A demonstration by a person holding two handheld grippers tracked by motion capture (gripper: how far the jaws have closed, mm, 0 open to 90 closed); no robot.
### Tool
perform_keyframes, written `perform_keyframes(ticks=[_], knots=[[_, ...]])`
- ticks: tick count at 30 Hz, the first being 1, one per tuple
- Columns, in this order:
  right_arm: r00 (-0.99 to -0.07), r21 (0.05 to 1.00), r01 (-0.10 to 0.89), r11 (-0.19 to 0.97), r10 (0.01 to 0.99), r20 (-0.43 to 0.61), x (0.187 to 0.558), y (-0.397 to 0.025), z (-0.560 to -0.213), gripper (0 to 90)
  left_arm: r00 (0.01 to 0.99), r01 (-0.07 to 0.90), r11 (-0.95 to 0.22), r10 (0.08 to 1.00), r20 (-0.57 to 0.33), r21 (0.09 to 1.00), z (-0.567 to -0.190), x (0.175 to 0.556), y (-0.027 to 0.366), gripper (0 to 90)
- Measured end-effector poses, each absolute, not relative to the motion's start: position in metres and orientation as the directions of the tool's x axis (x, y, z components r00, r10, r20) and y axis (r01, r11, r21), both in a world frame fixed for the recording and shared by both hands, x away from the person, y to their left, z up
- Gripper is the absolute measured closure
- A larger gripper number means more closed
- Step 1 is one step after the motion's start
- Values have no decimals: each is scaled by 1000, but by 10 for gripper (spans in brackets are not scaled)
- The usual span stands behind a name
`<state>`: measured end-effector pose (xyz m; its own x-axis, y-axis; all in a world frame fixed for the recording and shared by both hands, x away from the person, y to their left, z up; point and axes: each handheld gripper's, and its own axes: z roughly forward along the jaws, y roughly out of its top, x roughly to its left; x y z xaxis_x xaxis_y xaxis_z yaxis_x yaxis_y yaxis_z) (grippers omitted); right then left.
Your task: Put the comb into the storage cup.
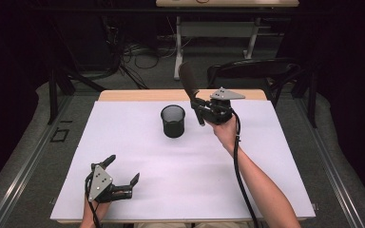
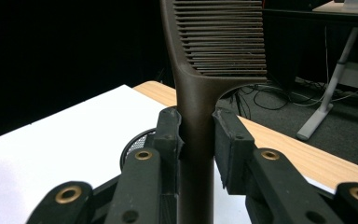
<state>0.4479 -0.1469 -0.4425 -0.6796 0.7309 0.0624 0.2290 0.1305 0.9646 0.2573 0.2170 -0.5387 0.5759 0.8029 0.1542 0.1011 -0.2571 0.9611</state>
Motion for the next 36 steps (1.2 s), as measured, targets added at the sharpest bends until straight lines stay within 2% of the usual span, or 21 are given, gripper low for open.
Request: perform_keyframes(ticks=[36], knots=[[-678, 975, 201, 92, 732, 71, 463, -126, -445, 729, 578, 97, -257, 801, 156, 961, -538, 257, 217, 3]])
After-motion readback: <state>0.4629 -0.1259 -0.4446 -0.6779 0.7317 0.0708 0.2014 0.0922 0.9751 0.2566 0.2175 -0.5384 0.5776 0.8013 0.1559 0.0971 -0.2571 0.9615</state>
